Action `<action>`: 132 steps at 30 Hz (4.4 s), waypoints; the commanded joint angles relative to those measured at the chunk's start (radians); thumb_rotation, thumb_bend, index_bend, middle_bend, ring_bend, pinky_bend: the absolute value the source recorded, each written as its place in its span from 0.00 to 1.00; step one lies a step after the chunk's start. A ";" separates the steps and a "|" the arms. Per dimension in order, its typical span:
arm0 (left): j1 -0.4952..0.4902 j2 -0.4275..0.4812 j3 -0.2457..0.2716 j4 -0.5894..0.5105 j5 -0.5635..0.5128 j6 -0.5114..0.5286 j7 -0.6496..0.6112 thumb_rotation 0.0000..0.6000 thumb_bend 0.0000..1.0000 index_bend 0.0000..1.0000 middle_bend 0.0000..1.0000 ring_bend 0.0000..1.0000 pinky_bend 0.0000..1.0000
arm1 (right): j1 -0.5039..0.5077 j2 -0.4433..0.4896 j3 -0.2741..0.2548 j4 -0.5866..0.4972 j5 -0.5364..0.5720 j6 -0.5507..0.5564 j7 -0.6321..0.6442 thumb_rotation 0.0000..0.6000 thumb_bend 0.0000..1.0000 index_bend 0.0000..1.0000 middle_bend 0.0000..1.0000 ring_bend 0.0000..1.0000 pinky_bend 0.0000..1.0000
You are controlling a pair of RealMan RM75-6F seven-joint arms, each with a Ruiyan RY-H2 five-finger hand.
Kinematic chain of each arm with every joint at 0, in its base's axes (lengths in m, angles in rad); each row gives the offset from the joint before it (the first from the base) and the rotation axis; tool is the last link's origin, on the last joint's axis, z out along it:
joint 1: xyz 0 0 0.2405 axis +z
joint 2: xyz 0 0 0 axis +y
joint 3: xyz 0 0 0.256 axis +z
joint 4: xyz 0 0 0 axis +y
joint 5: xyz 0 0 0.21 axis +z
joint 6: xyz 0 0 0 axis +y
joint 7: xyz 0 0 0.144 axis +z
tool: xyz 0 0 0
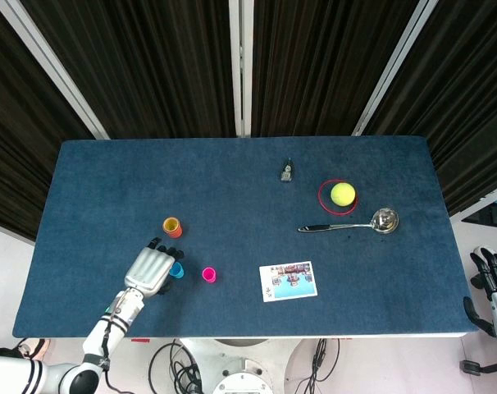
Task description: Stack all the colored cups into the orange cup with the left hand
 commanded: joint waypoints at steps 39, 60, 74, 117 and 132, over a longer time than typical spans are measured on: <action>0.039 0.076 -0.182 -0.028 0.079 0.038 -0.073 1.00 0.31 0.48 0.47 0.47 0.18 | 0.008 0.004 0.000 -0.009 0.000 -0.015 -0.009 1.00 0.37 0.00 0.00 0.00 0.00; -0.052 -0.011 -0.273 0.187 -0.140 -0.069 -0.088 1.00 0.31 0.48 0.47 0.47 0.20 | 0.002 0.009 0.001 -0.005 0.002 -0.002 0.003 1.00 0.37 0.00 0.00 0.00 0.00; -0.076 -0.040 -0.255 0.262 -0.175 -0.112 -0.087 1.00 0.31 0.45 0.45 0.45 0.20 | -0.001 0.007 0.002 0.006 0.011 -0.006 0.009 1.00 0.37 0.00 0.00 0.00 0.00; -0.057 -0.112 -0.051 0.005 0.046 -0.069 0.082 1.00 0.22 0.22 0.26 0.28 0.20 | -0.004 0.006 0.004 0.017 0.012 -0.004 0.032 1.00 0.37 0.00 0.00 0.00 0.00; -0.056 -0.201 -0.072 0.149 0.099 -0.099 0.022 1.00 0.24 0.38 0.37 0.42 0.29 | -0.005 0.004 0.005 0.038 0.025 -0.015 0.054 1.00 0.37 0.00 0.00 0.00 0.00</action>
